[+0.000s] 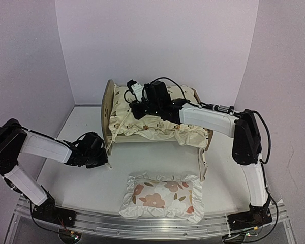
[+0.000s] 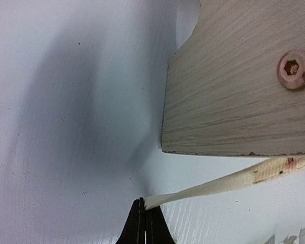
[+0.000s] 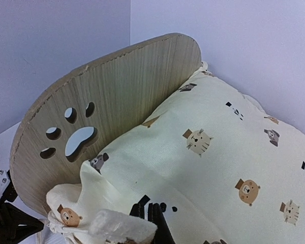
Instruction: Set up the pet bed
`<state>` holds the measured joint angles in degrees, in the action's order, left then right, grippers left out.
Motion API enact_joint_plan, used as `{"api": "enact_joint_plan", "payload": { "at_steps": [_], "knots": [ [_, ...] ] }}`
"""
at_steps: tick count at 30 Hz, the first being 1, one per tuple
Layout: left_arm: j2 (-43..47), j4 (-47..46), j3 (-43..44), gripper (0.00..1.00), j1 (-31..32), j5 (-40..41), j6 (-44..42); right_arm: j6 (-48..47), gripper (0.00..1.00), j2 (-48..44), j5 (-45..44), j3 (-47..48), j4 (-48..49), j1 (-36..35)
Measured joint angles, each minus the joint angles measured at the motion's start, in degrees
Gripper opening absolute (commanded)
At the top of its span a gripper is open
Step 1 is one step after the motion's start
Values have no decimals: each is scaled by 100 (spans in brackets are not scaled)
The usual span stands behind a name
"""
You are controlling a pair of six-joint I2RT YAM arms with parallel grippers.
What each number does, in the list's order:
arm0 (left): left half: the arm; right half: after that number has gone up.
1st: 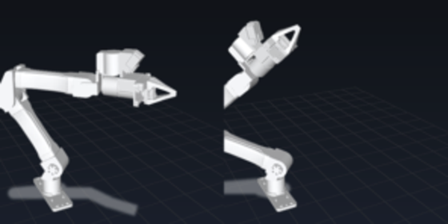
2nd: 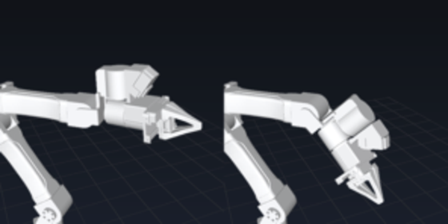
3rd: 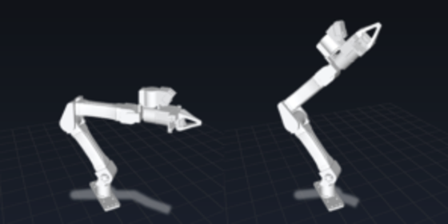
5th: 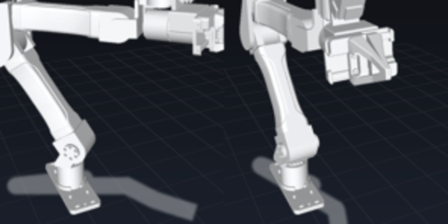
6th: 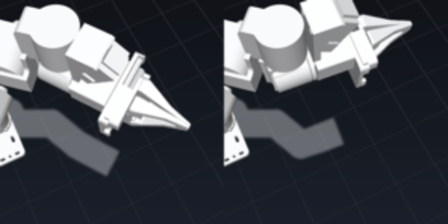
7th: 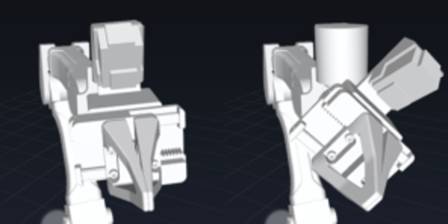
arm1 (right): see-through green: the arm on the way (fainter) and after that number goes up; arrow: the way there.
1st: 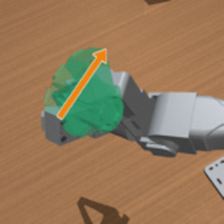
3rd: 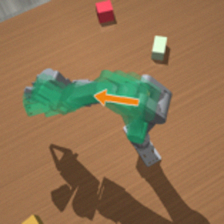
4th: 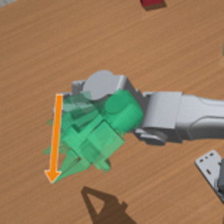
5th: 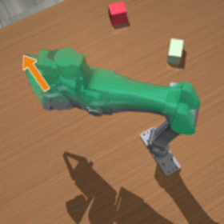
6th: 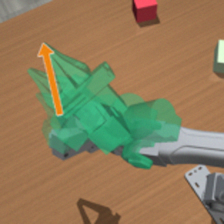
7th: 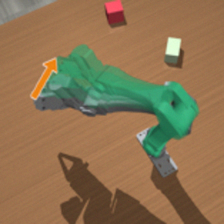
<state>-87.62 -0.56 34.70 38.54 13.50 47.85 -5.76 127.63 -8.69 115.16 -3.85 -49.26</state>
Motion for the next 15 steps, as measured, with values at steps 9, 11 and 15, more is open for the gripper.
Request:
{"api": "enact_joint_plan", "payload": {
  "at_steps": [9, 11, 15],
  "knots": [
    [24, 434, 13, 25, -35, 9, -136, 263, 61, -483, 117, -1182, 285, 138],
    [124, 604, 14, 29, -35, 25, -163, 323, 69, -685, 146, -1452, 296, 167],
    [499, 961, 100, 38, -35, 83, -220, 414, 80, -1156, 227, -1847, 329, 187]
  ]
}}
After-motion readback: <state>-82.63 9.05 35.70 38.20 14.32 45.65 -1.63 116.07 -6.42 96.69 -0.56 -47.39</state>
